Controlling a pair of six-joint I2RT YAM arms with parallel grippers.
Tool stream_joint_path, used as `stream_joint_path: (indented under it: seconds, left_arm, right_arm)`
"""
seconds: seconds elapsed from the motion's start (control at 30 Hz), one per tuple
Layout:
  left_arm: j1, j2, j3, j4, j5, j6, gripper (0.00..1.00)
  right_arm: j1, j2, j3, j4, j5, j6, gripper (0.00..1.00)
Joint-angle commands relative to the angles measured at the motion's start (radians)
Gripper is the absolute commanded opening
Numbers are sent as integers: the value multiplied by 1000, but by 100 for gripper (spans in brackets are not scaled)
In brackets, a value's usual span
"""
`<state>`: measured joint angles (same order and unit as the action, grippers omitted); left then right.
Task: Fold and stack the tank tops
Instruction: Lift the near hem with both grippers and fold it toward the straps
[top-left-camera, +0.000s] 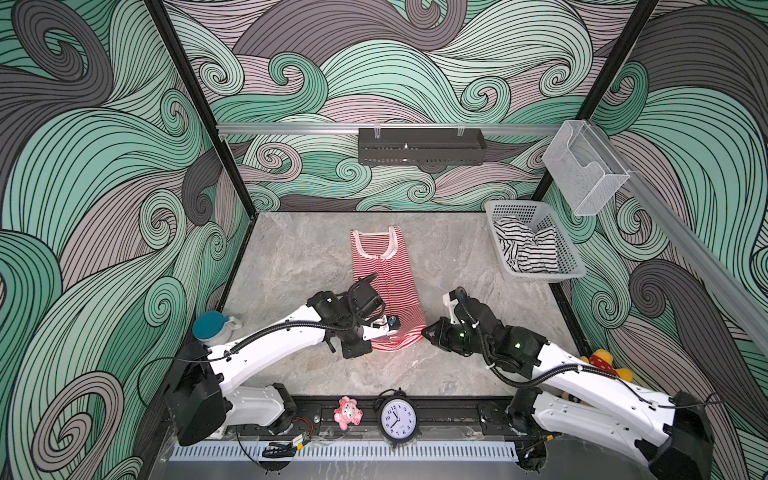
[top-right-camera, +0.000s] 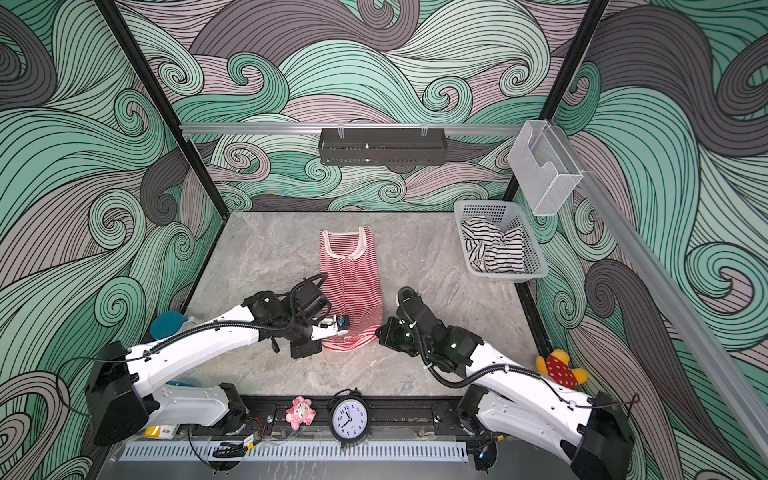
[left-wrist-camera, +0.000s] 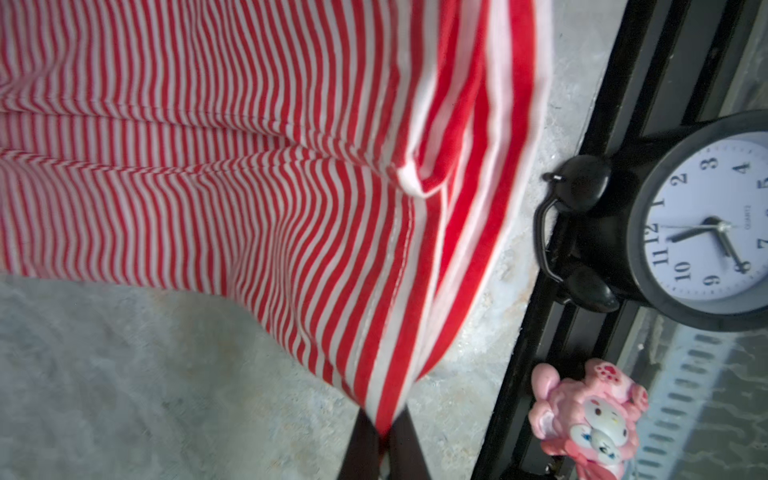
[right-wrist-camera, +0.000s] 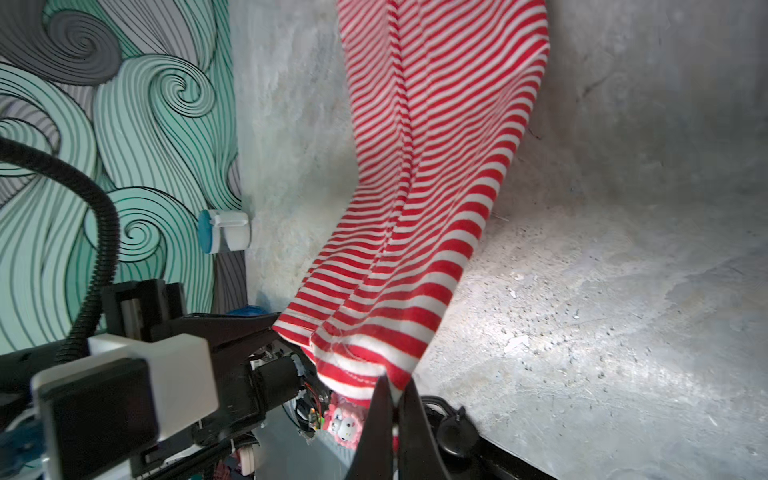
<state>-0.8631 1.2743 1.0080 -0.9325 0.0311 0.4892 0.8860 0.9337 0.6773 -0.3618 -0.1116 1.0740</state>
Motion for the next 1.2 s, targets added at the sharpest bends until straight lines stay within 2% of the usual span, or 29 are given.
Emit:
stream_joint_path:
  seconds: [0.0, 0.17, 0.33, 0.6, 0.87, 1.17]
  left_arm:
    - [22, 1, 63, -39, -95, 24, 0]
    - [101, 65, 176, 14, -124, 60, 0]
    - [204, 199, 281, 66, -122, 96, 0]
    - [302, 356, 398, 118, -138, 103, 0]
    - [355, 438, 443, 202, -176, 89, 1]
    - [412, 625, 536, 263, -215, 74, 2]
  right_arm:
    - [-18, 19, 88, -96, 37, -65, 0]
    - [-108, 119, 212, -119, -25, -157, 0]
    - [-217, 247, 321, -119, -105, -236, 0]
    - [-371, 453, 446, -59, -238, -307, 0]
    - [-447, 650, 589, -29, -316, -347, 0]
    - [-514, 893, 690, 46, -413, -342, 0]
